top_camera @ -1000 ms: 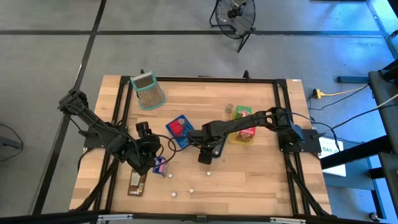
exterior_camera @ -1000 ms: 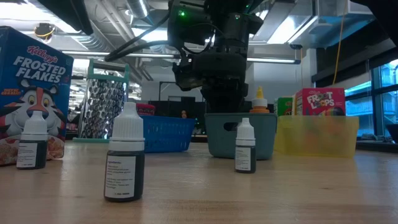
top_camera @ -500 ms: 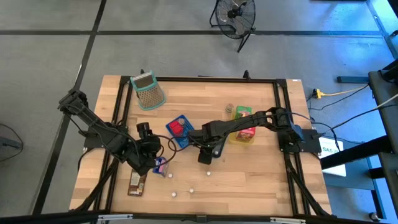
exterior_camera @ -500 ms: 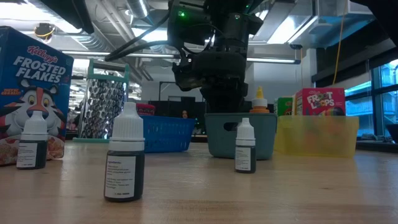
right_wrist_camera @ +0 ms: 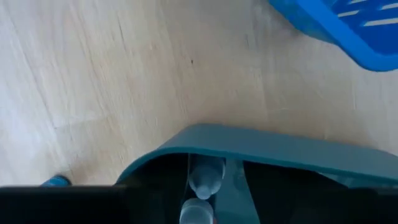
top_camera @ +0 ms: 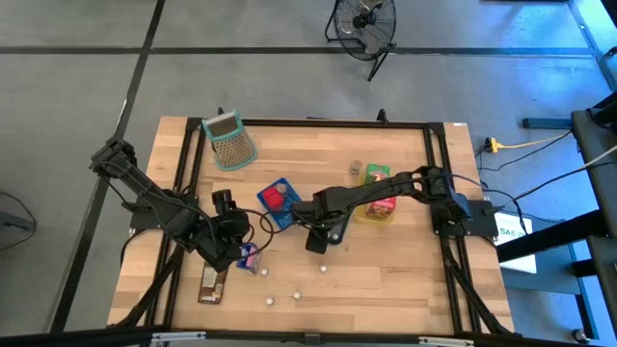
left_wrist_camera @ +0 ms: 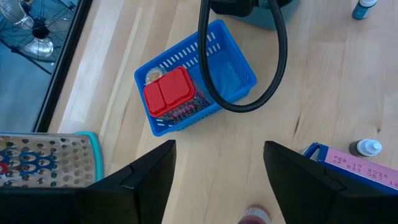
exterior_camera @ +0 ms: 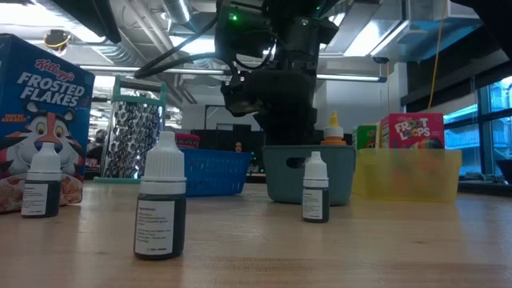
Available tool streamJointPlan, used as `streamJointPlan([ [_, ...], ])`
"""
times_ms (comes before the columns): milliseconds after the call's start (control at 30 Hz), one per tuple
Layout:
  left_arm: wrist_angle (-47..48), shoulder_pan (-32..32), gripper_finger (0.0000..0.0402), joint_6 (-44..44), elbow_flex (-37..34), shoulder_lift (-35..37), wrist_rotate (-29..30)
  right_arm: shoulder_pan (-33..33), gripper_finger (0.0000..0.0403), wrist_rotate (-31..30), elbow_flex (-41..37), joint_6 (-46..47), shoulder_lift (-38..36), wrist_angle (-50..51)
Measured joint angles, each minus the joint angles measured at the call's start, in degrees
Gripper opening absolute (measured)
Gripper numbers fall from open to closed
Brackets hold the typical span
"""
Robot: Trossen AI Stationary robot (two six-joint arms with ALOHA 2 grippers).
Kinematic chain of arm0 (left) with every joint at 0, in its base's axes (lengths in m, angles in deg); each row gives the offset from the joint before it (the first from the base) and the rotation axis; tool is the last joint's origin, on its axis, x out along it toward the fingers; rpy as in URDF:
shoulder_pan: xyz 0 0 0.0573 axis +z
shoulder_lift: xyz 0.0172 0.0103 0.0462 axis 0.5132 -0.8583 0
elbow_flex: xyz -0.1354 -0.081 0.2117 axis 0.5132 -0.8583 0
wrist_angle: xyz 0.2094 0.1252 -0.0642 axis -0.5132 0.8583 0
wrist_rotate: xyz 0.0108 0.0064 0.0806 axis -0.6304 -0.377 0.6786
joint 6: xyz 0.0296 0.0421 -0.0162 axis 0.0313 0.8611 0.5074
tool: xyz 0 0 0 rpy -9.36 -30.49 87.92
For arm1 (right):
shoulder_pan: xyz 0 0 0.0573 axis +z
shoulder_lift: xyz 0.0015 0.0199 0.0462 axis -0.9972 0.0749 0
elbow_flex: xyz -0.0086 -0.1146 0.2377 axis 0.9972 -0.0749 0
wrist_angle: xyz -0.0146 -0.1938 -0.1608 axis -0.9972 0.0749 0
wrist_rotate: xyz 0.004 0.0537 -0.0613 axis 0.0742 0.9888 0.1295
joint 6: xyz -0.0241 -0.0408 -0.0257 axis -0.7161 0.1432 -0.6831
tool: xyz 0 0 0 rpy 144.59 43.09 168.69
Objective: Pick & Place Kitchen Items
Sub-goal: Put the orange seasoning pack into the blue bin
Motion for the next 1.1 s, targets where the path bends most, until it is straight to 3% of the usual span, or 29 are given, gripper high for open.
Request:
streamJointPlan([
  [633, 0.09, 0.00, 0.0239, 1.24, 0.45, 0.00, -0.68, 0.04, 0.0153, -1.33, 10.57, 1.75, -0.09, 12.35],
  [867, 0.06, -0.16, 0.0239, 5.75, 6.77, 0.06, -1.36, 0.18, 0.0153, -1.39, 16.82, 1.75, -0.11, 16.70],
  [1100, 4.52, -1.16, 0.0239, 6.08, 12.33, 0.11, -4.52, 1.97, 0.0153, -5.66, 25.83, 1.42, -0.11, 23.42],
])
